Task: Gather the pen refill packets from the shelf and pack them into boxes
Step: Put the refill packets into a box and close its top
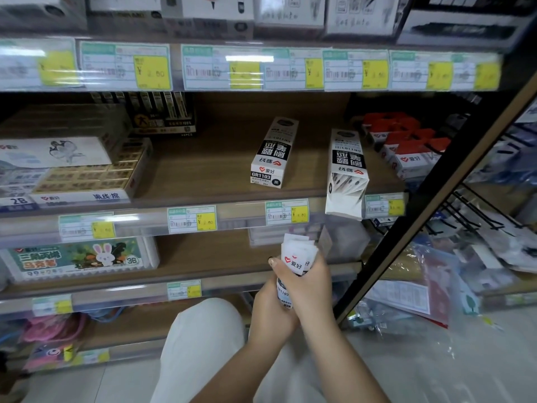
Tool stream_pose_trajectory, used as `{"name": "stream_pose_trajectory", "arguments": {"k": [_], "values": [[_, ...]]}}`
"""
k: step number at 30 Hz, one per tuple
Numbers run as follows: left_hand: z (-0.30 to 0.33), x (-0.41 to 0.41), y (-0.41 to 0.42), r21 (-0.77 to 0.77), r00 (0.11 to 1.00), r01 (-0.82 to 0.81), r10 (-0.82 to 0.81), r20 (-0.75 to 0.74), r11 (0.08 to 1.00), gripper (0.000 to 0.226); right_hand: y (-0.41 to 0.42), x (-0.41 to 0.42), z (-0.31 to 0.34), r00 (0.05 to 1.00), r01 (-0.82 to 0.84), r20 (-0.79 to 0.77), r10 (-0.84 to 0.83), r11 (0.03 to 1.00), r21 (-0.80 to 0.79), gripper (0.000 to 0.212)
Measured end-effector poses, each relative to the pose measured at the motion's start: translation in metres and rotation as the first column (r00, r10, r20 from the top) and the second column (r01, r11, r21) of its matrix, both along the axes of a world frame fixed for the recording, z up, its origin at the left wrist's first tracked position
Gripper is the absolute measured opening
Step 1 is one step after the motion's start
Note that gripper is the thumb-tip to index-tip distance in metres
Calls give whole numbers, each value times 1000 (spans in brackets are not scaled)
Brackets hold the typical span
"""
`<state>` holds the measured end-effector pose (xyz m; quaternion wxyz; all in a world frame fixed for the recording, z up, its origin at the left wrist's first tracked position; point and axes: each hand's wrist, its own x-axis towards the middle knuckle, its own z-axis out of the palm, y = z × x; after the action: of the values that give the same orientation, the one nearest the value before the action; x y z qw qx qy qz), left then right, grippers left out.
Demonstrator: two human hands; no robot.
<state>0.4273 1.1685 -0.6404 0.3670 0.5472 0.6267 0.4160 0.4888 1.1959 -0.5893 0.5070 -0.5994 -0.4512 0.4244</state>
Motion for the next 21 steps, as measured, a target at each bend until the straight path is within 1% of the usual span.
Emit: {"name": "stream_pose_trajectory", "arguments": {"k": [1,3,5,8,12,14,17,19,21], "values": [[2,0,1,-1,1000,6,-6,-17,1000,24,0,0,-2,1000,-13,-2,13,1000,-21,31],[7,-1,2,-6,1000,15,-15,-15,1000,26,2,1,-2,1000,-6,-3,6,999,-33,24],[12,-1,2,-33,998,16,-14,55,999,34,6,1,2,1000,28,-2,-28,999,-34,22],[14,0,4,-33,992,-39,43,117,999,36,10,-3,10,995,95,-11,-95,995,-3,20],[17,-2,7,1,997,-58,58,45,998,44,12,-5,14,994,107,-35,-106,994,33,12],[20,-4,10,20,1000,-21,21,-3,1000,44,13,-3,17,991,94,-104,-89,995,35,9],[26,-9,14,32,998,58,-57,-41,998,41,14,1,25,968,79,-236,-79,997,-12,14],[32,-13,16,46,994,104,-102,-38,994,37,14,8,34,945,11,-327,-31,998,-61,11],[41,-18,17,64,989,147,-146,-14,987,31,14,17,46,913,-114,-398,87,992,-46,18]]}}
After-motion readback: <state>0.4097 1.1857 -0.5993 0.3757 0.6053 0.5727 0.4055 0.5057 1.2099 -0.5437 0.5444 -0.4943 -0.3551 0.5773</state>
